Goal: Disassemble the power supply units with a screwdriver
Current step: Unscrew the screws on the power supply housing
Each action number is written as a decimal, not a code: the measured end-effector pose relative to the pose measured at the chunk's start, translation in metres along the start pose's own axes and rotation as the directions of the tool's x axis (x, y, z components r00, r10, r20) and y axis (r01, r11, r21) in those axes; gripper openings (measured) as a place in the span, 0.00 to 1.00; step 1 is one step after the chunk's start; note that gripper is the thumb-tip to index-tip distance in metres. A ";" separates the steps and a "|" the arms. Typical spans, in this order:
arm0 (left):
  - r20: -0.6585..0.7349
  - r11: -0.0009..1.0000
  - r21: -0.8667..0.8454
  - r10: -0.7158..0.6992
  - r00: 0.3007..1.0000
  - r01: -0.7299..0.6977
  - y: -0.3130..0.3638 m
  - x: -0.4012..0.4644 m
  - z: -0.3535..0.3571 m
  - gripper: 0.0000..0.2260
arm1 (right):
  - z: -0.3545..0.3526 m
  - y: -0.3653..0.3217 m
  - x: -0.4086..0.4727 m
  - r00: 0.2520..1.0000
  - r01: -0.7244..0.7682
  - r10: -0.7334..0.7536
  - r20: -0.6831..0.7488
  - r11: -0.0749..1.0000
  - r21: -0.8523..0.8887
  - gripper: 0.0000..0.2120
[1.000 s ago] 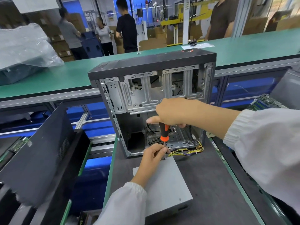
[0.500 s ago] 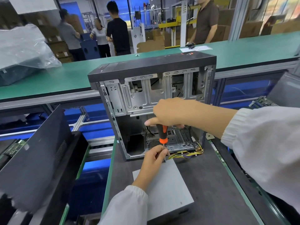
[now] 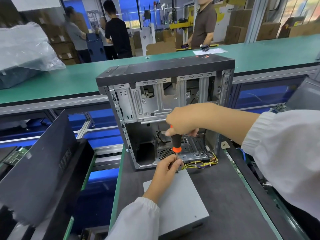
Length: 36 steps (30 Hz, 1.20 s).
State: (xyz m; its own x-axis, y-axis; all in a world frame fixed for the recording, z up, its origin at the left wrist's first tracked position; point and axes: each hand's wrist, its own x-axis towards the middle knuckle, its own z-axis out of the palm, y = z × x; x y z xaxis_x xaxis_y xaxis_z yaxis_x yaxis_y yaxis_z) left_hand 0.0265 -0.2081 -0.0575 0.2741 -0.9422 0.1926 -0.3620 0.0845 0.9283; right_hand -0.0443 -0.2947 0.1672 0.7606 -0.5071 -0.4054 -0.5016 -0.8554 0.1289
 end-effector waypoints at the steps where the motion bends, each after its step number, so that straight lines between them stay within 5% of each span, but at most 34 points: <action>1: 0.002 1.000 -0.004 0.001 1.000 -0.001 0.000 0.000 0.000 0.09 | -0.002 0.003 -0.001 0.998 0.035 -0.038 0.043 0.998 0.060 0.10; 2: 0.008 1.000 -0.009 0.001 1.000 -0.001 0.000 0.000 0.001 0.09 | -0.004 0.007 -0.002 0.993 0.062 -0.074 0.091 0.990 0.129 0.06; 5: 0.019 1.000 -0.003 0.007 1.000 -0.007 0.000 0.001 0.001 0.09 | -0.009 0.009 -0.006 0.985 0.076 -0.111 0.132 0.966 0.248 0.15; 10: 0.011 1.000 0.004 0.000 1.000 0.000 -0.003 0.000 0.001 0.10 | -0.008 -0.006 -0.007 0.981 -0.190 0.189 0.046 0.981 0.036 0.35; 13: 0.007 1.000 0.002 -0.010 1.000 0.010 -0.003 0.000 0.001 0.10 | -0.004 -0.006 -0.003 0.989 -0.146 0.146 0.024 0.989 0.010 0.30; 16: 0.013 1.000 0.002 -0.007 1.000 0.007 -0.003 0.000 0.001 0.09 | -0.007 0.000 -0.004 0.998 0.010 -0.016 0.066 0.996 0.092 0.08; 17: 0.017 1.000 -0.005 -0.011 1.000 0.011 -0.003 0.000 0.001 0.09 | -0.009 0.001 -0.006 0.993 0.039 -0.054 0.103 0.988 0.147 0.09; 20: 0.022 1.000 -0.025 -0.016 1.000 0.016 -0.003 0.000 0.001 0.10 | -0.011 0.002 -0.008 0.989 0.005 -0.038 0.145 0.975 0.223 0.23; 23: 0.017 1.000 -0.020 -0.020 1.000 0.021 -0.004 0.000 0.001 0.09 | -0.006 -0.008 -0.010 0.995 -0.092 0.090 0.033 0.993 0.071 0.34; 26: 0.020 1.000 -0.017 -0.018 1.000 0.019 -0.004 0.000 0.001 0.09 | -0.002 -0.010 -0.005 0.995 -0.085 0.085 -0.054 0.996 -0.006 0.27; 29: 0.025 1.000 -0.009 -0.009 1.000 0.010 -0.005 0.000 0.001 0.09 | -0.007 -0.004 -0.006 0.997 0.021 -0.028 0.067 0.993 0.114 0.06; 32: 0.026 1.000 -0.008 -0.006 1.000 0.006 -0.005 0.000 0.001 0.09 | -0.010 -0.001 -0.006 0.987 0.026 -0.070 0.144 0.959 0.283 0.18; 36: 0.030 1.000 -0.018 0.001 1.000 -0.001 -0.004 -0.001 0.000 0.10 | -0.003 -0.010 -0.007 0.992 -0.124 0.117 0.048 0.976 0.181 0.33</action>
State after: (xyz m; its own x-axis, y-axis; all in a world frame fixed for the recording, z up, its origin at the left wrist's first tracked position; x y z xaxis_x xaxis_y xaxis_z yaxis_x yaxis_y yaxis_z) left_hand 0.0273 -0.2080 -0.0612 0.2470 -0.9514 0.1841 -0.3456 0.0910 0.9339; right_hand -0.0434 -0.2831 0.1719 0.6760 -0.5983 -0.4301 -0.6584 -0.7526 0.0121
